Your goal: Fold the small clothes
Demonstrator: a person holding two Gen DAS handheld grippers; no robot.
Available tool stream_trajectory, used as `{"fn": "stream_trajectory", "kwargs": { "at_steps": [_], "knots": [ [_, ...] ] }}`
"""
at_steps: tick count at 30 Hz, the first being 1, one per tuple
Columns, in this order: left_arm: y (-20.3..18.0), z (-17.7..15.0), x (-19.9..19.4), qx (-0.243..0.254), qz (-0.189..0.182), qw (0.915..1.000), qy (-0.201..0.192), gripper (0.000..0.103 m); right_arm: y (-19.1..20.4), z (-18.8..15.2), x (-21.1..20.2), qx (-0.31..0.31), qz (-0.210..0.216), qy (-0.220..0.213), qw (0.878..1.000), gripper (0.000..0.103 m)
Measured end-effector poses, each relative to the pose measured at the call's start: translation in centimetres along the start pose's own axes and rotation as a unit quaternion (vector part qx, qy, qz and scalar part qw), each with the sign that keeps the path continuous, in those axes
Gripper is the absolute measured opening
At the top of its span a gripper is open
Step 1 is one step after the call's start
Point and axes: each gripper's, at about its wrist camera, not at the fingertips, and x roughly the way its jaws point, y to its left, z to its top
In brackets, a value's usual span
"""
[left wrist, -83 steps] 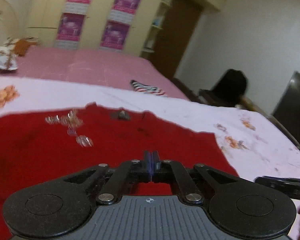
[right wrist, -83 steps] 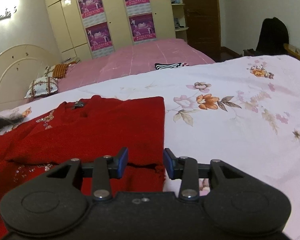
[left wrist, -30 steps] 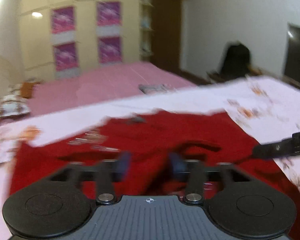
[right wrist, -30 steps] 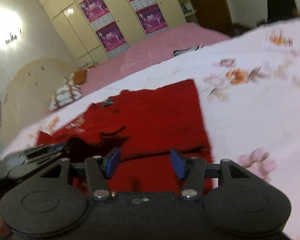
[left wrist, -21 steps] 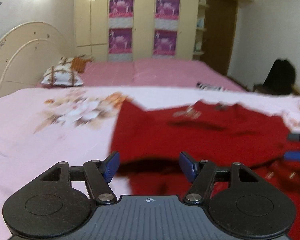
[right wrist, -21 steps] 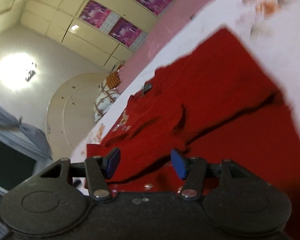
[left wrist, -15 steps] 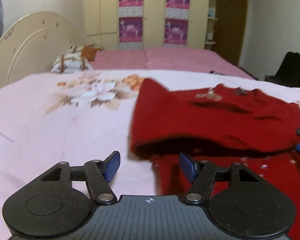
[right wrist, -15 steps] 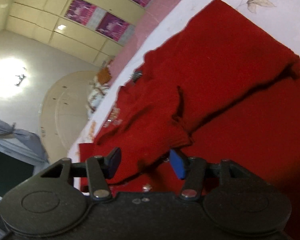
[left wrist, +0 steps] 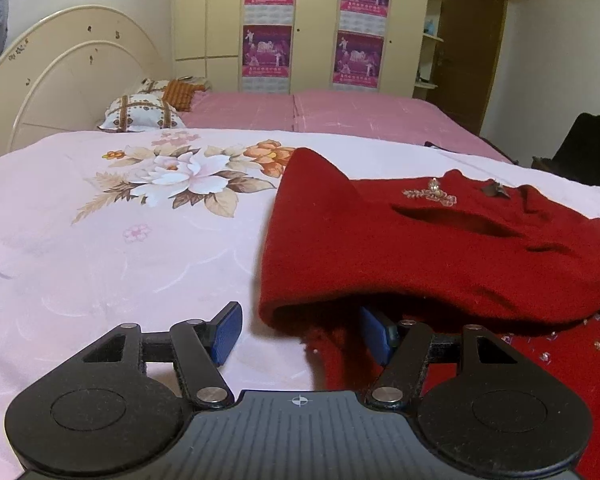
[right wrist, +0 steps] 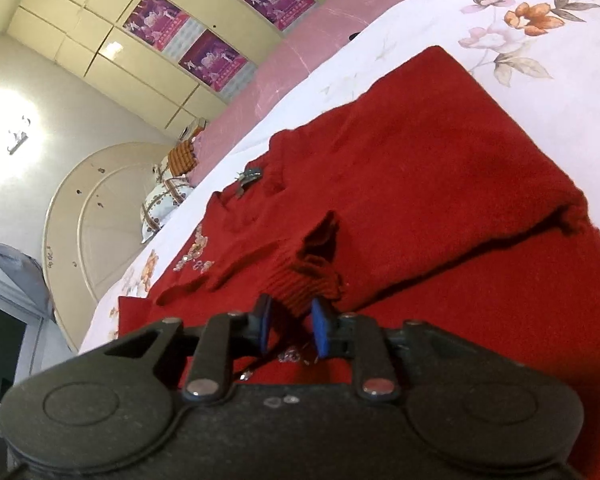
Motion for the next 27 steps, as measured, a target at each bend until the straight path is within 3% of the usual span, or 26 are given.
{"fn": "stream_trajectory", "kwargs": {
  "at_steps": [3,6,9,10,13,16,17,20,21,23,27],
  "knots": [
    [0.1,-0.2,0.0,0.001,-0.001,1.0000,0.002,0.065,0.6,-0.1,-0.8,-0.028,-0.019,-0.018,0.999,0.024],
    [0.1,-0.3,0.0,0.004,-0.001,1.0000,0.005,0.065,0.9,0.1,-1.6,-0.067,-0.044,-0.061,0.995,0.041],
    [0.2,-0.4,0.1,0.002,0.001,1.0000,0.005,0.065,0.8,0.8,-0.2,-0.068,-0.021,-0.032,0.997,0.045],
    [0.2,-0.4,0.1,0.001,0.001,1.0000,0.005,0.065,1.0,0.8,0.4,-0.078,-0.022,-0.023,0.996,0.043],
    [0.4,-0.1,0.4,0.002,-0.007,0.9999,0.009,0.065,2.0,0.8,1.7,-0.124,-0.031,-0.002,0.992,0.008],
    [0.5,0.2,0.5,0.008,-0.005,0.9999,0.008,0.064,3.4,1.2,-0.1,-0.156,-0.032,-0.043,0.986,0.007],
    [0.6,0.3,0.6,0.008,-0.008,0.9999,0.008,0.055,3.9,1.6,-1.4,-0.170,-0.034,-0.067,0.983,0.007],
    [0.6,0.5,1.0,0.008,-0.017,0.9997,0.016,0.043,3.8,3.1,-4.5,-0.174,-0.049,-0.122,0.976,0.007],
    [0.5,0.4,1.1,0.009,-0.020,0.9997,0.015,0.040,3.4,3.4,-4.8,-0.175,-0.052,-0.124,0.975,0.007],
    [0.2,0.5,1.1,0.009,-0.033,0.9993,0.013,0.017,2.4,3.9,-3.9,-0.181,-0.079,-0.099,0.975,0.008],
    [-0.8,0.5,1.4,0.030,-0.031,0.9990,0.014,0.011,1.1,3.6,-3.1,-0.178,-0.090,-0.083,0.976,0.008]
  ]
}}
